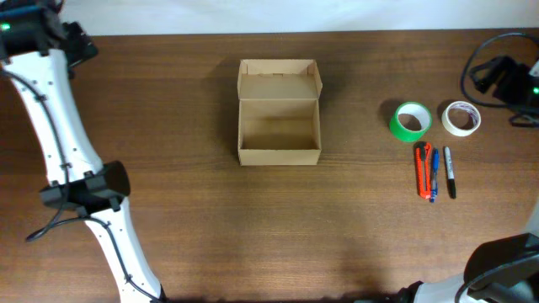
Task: Pack container
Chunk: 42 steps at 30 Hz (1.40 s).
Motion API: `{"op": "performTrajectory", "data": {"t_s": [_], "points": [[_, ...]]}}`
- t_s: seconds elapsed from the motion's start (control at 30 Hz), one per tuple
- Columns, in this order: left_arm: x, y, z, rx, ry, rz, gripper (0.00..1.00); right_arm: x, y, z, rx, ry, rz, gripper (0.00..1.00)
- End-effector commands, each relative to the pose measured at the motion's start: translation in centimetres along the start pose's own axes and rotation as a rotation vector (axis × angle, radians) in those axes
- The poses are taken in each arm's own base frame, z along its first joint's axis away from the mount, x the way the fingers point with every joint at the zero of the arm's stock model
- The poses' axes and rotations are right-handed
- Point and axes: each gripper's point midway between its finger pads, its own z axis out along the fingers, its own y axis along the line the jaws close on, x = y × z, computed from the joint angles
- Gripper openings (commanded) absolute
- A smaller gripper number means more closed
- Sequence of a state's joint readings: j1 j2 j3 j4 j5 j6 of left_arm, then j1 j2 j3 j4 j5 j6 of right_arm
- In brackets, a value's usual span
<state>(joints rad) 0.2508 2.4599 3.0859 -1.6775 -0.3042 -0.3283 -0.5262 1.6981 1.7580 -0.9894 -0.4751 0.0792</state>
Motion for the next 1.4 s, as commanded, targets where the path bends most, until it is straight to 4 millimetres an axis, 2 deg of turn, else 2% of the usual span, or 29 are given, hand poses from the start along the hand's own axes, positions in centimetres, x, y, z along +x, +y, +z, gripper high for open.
{"op": "performTrajectory", "data": {"t_s": [0.0,0.1,0.23,0.3,0.43,0.53,0.67,0.87,0.93,1.1,1.17,1.2,1.27,1.3,1.37], "points": [[-0.1,2.5,0.1,0.000,0.030,-0.034,1.00,1.2,-0.8,2.7,0.176,0.061,0.054,0.99],[-0.2,3.9,0.6,-0.018,0.042,-0.056,1.00,3.7,-0.7,5.8,0.248,0.170,0.036,0.99],[-0.3,4.8,0.8,-0.028,0.043,-0.072,1.00,6.5,-1.2,10.1,0.315,0.282,0.049,0.99],[-0.3,5.1,0.9,-0.031,0.043,-0.076,1.00,7.8,-2.2,12.1,0.348,0.331,0.082,1.00],[-0.3,5.0,0.9,-0.030,0.043,-0.075,1.00,10.1,-4.4,14.8,0.393,0.412,0.143,0.91],[-0.3,5.0,0.9,-0.031,0.043,-0.075,1.00,10.9,-5.6,15.8,0.420,0.437,0.173,0.87],[-0.3,5.0,0.9,-0.030,0.043,-0.075,1.00,10.6,-6.9,16.3,0.467,0.414,0.186,0.87],[-0.3,5.0,0.9,-0.031,0.043,-0.075,1.00,10.7,-8.0,16.5,0.524,0.400,0.201,0.76],[-0.3,5.0,0.9,-0.031,0.043,-0.075,1.00,11.3,-8.3,17.1,0.530,0.418,0.208,0.69],[-0.3,5.0,0.9,-0.031,0.043,-0.075,1.00,12.8,-8.9,18.3,0.544,0.463,0.233,0.67],[-0.3,5.0,0.9,-0.031,0.043,-0.075,1.00,13.6,-9.1,18.9,0.544,0.485,0.239,0.63],[-0.3,5.0,0.9,-0.030,0.043,-0.075,1.00,13.6,-9.1,19.0,0.544,0.487,0.239,0.57],[-0.3,5.0,0.9,-0.030,0.043,-0.075,1.00,13.7,-9.1,19.1,0.544,0.487,0.237,0.27],[-0.3,5.0,0.9,-0.030,0.043,-0.075,1.00,13.7,-9.1,19.1,0.544,0.487,0.237,0.18],[-0.3,5.0,0.9,-0.030,0.043,-0.075,1.00,13.6,-9.1,19.1,0.543,0.485,0.237,0.05]]}}
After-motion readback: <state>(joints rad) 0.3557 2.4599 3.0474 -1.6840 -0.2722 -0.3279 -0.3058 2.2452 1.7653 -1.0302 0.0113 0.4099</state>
